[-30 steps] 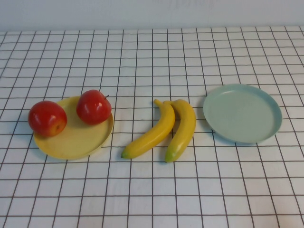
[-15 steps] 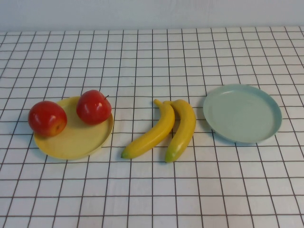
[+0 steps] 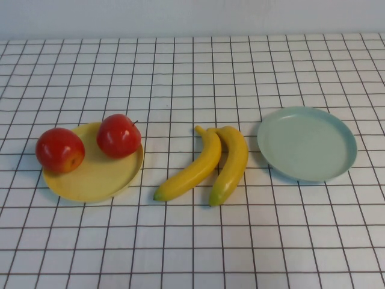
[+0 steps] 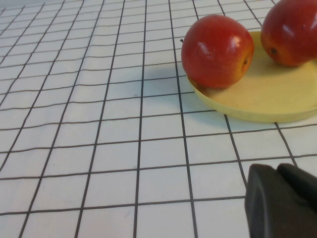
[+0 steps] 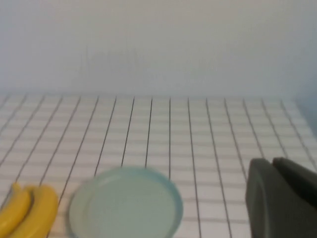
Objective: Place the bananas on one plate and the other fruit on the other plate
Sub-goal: Put another type of fruit in the right plate
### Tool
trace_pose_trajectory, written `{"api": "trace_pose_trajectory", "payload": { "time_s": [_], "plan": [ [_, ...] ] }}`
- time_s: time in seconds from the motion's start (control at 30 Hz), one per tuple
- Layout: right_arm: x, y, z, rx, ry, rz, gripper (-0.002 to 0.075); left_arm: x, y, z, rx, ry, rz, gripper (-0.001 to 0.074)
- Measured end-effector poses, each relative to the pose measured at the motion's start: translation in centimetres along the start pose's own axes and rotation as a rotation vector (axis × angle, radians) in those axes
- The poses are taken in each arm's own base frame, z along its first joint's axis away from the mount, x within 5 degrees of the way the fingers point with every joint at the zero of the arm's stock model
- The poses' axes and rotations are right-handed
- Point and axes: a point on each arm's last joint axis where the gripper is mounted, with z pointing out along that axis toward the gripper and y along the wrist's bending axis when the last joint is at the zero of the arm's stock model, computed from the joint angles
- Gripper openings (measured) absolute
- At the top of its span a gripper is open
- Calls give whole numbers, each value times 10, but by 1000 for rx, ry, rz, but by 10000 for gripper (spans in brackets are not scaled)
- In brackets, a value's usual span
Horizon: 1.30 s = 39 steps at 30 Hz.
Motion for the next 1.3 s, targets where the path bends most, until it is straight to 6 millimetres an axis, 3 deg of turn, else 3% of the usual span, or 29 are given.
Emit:
{"api": "trace_pose_trajectory", "payload": {
  "time_s": [0.07, 0.17, 0.4, 0.57, 0.67, 0.8, 0.87, 1.13, 1.3],
  "plan": [
    [-11, 3, 19, -19, 166, 8, -15, 0, 0, 0, 0, 0, 0, 0],
    [-13, 7, 56, -55, 407, 22, -15, 0, 0, 0, 0, 0, 0, 0],
    [7, 44, 136, -187, 809, -23, -14, 0, 0, 0, 0, 0, 0, 0],
    [5, 84, 174, -259, 860, -84, 56, 0, 0, 0, 0, 0, 0, 0],
    [6, 103, 198, -282, 885, -68, 171, 0, 0, 0, 0, 0, 0, 0],
    [8, 119, 236, -273, 920, -1, 385, 0, 0, 0, 0, 0, 0, 0],
    [9, 130, 252, -285, 944, 22, 440, 0, 0, 0, 0, 1, 0, 0],
    [37, 184, 309, -236, 1050, -80, 482, 0, 0, 0, 0, 1, 0, 0],
    [62, 202, 335, -233, 1091, -51, 482, 0, 0, 0, 0, 1, 0, 0]
  ]
}}
